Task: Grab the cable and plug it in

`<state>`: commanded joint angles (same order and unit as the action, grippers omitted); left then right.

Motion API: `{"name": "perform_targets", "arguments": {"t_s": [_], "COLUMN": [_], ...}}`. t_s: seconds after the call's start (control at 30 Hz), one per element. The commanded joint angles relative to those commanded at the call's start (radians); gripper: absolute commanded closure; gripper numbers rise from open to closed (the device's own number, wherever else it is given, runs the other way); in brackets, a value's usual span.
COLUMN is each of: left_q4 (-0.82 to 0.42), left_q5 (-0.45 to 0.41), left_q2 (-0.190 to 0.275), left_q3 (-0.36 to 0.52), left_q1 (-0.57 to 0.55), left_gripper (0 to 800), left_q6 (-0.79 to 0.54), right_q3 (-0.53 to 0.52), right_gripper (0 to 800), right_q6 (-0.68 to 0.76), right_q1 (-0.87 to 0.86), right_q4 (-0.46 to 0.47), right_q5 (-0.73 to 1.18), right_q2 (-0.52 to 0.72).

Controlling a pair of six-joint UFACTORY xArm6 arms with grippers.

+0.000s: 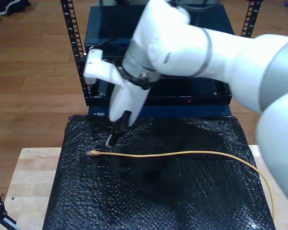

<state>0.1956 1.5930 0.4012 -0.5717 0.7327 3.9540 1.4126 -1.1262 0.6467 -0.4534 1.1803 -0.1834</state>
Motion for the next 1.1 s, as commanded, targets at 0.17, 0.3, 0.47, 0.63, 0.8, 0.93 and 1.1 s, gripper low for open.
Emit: {"name": "perform_targets", "arguments": {"t_s": [0.17,0.3,0.47,0.63,0.8,0.93,1.1], "left_q4": [0.0,0.0,-0.002,-0.002,-0.002,-0.002,-0.002], "left_q5": [-0.006,-0.006,-0.006,-0.008,-0.008,-0.008,-0.008], "left_q2": [0.0,0.0,0.0,-0.002,-0.014,-0.014,-0.015], "left_q3": [0.002,0.003,0.003,0.005,0.003,0.003,0.005], "left_q1": [0.0,0.0,0.0,0.0,0.0,0.0,0.0], "left_gripper": [0,0,0,0,0,0,0], "left_q6": [0.008,0.008,0.008,0.008,0.008,0.008,0.008], "right_q3": [0.06,0.1,0.141,0.164,0.175,0.172,0.175], "right_gripper": [2,2,2,3,3,2,2], "right_q6": [0.003,0.005,0.006,0.006,0.006,0.005,0.005], "right_q1": [0.04,0.051,0.074,0.08,0.086,0.101,0.112], "right_q4": [-0.002,-0.003,-0.003,-0.005,-0.005,-0.005,-0.005], "right_q5": [0.002,0.002,0.0,0.002,0.002,0.002,0.002], "right_q2": [-0.068,-0.106,-0.157,-0.186,-0.19,-0.203,-0.21]}}
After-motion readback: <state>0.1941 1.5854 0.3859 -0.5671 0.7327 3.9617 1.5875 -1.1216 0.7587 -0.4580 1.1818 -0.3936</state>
